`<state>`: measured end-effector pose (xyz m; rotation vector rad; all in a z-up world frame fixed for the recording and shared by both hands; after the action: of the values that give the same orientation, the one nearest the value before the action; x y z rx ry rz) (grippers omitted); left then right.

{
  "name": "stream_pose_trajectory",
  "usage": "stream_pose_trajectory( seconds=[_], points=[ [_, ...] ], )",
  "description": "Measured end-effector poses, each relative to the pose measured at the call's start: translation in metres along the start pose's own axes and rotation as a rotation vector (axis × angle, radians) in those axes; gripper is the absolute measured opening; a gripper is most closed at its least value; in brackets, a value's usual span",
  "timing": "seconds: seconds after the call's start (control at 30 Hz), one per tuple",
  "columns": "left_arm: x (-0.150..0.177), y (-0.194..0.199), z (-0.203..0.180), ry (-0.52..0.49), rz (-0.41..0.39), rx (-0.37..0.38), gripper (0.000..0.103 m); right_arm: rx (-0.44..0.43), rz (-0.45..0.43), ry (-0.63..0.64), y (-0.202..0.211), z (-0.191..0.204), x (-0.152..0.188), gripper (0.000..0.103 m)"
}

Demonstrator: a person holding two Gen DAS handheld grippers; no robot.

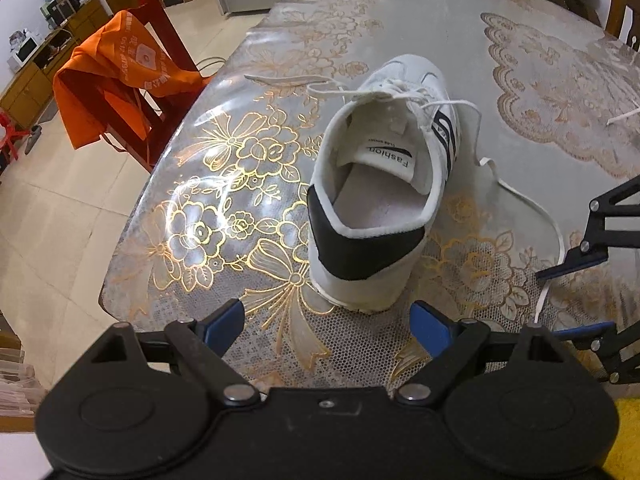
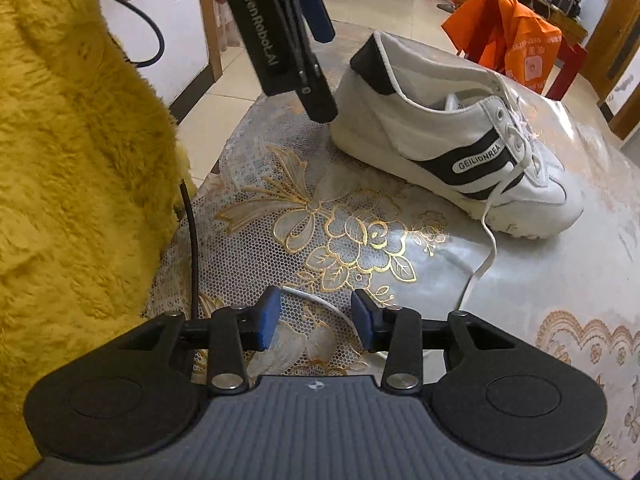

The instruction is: Lace up shoes with both hands

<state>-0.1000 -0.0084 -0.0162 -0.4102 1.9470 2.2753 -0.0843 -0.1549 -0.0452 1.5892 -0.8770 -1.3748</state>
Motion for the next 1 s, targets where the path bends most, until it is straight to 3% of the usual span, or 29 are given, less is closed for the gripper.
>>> stream_pose_trajectory(
  seconds=[0.37, 0.6, 0.77, 0.8, 0.83, 0.9, 1.0],
  points=[
    [-0.001, -0.005, -0.005, -0.028, 0.015, -0.013, 0.088, -0.02, 0.039, -0.051, -0.005, -0.006, -0.004, 0.043],
    [-0.002, -0.007, -0.006, -0.035, 0.022, -0.023, 0.088, -0.009, 0.052, -0.071, -0.008, -0.01, -0.002, 0.057],
    [-0.001, -0.009, -0.006, -0.032, 0.031, -0.026, 0.088, -0.006, 0.032, -0.02, -0.006, -0.006, 0.002, 0.056],
    [-0.001, -0.009, -0.006, -0.03, 0.032, -0.025, 0.088, -0.006, 0.026, -0.004, -0.005, -0.004, 0.003, 0.048],
    [-0.001, -0.01, -0.005, -0.026, 0.034, -0.024, 0.088, -0.013, 0.015, 0.014, -0.004, 0.0, 0.004, 0.029],
    [-0.001, -0.011, -0.004, -0.016, 0.036, -0.02, 0.088, -0.006, 0.004, 0.02, -0.003, 0.006, 0.005, 0.005],
    [-0.001, -0.009, -0.001, -0.005, 0.024, -0.015, 0.088, 0.041, -0.008, 0.037, -0.004, 0.013, 0.006, 0.001]
  ],
)
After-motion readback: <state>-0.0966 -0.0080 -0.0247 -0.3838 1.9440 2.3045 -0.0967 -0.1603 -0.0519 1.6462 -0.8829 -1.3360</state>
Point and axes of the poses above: each gripper's, at about its wrist camera, not at the fingertips, and y roughly against the way its jaws point, z to its left, x to its underside, the point moved 2 cm from there along -y, roughly the way its jaws point, and after that the axes turned 5 degrees about z, right-handed, at the moved point
